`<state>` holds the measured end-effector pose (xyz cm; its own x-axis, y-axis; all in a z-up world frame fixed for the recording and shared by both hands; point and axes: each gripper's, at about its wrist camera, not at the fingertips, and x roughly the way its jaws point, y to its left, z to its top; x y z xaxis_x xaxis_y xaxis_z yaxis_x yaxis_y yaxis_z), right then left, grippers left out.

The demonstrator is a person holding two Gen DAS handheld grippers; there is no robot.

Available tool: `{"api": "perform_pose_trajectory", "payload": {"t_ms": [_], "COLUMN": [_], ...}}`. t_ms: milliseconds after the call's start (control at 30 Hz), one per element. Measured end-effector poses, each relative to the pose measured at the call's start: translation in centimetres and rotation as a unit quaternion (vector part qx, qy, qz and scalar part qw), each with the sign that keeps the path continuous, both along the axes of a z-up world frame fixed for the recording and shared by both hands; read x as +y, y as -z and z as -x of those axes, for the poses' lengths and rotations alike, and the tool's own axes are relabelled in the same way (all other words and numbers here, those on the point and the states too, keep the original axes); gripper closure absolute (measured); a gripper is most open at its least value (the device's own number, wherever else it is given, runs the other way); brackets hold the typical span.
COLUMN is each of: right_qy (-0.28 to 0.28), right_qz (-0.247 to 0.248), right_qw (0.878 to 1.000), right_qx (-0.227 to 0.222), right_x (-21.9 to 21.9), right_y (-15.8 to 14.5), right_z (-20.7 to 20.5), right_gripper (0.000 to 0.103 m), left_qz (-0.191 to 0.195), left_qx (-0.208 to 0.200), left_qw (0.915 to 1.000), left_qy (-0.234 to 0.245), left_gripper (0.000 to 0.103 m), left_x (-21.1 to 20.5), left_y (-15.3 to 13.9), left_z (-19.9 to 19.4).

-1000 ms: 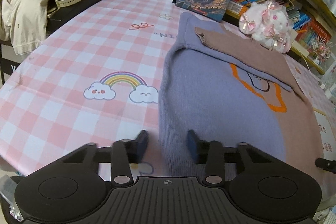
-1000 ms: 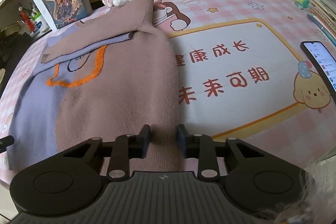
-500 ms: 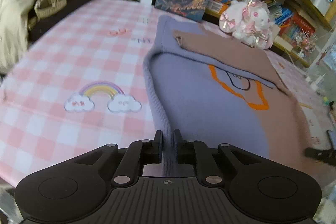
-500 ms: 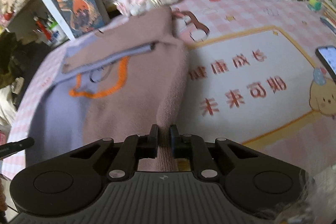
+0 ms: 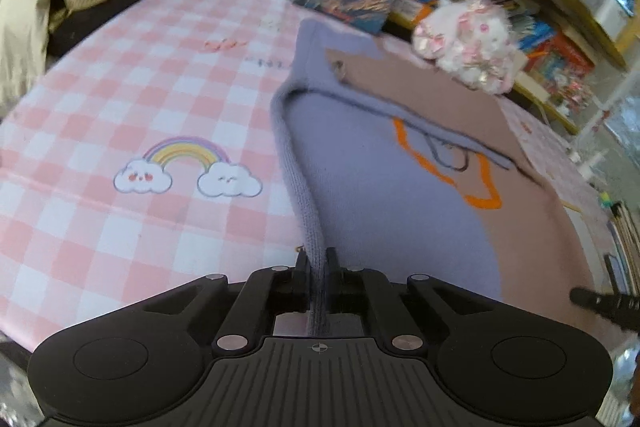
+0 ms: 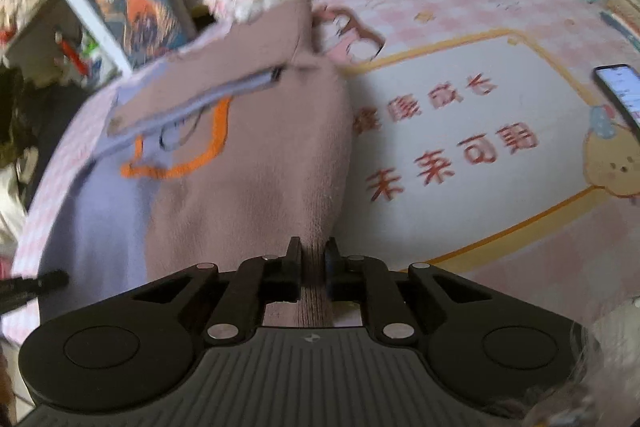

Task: Fold clothes
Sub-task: 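Grasp the lavender side edge with the left gripper while the right gripper grasps the pink side edge, then lift both side edges of the sweater with both grippers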

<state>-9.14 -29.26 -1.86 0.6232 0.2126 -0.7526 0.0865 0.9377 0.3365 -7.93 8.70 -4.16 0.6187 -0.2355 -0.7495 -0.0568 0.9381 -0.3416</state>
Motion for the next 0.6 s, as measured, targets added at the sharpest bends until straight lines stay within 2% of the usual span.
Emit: {"api": "perform_pose_trajectory", "payload": {"t_ms": [267,467,533,600], "right_qy": [-0.009,-0.012,-0.013,-0.018], "right_qz": [0.003,0.001,0.001,0.003], "right_qw": [0.999,0.999,0.999,0.999], "right_qx": [0.032,0.037,0.036,0.035], "right_x": [-0.3,-0.4,-0.4,-0.3], "right_y": [1.0,1.3,1.4,1.4], "right_z": [1.4,1.7,1.8,1.7], "right_gripper": [0.094,0.088,0.088,0.089], "left_qz": [0.019,0.038,0.04,0.044], "left_qx": [0.021,0.034,0.032,0.028], "left_qw": [0.9995,0.9986,0.9986,0.9986], "left_qy": [0.016,0.016,0.016,0.011], "left_gripper": [0.097,0.087,0.088,0.095], "left_x": [0.1,0.1,0.1,0.2], "left_y": [0.5,1.1,1.2,1.4], "left_z": [1.1,1.2,1.2,1.3]}}
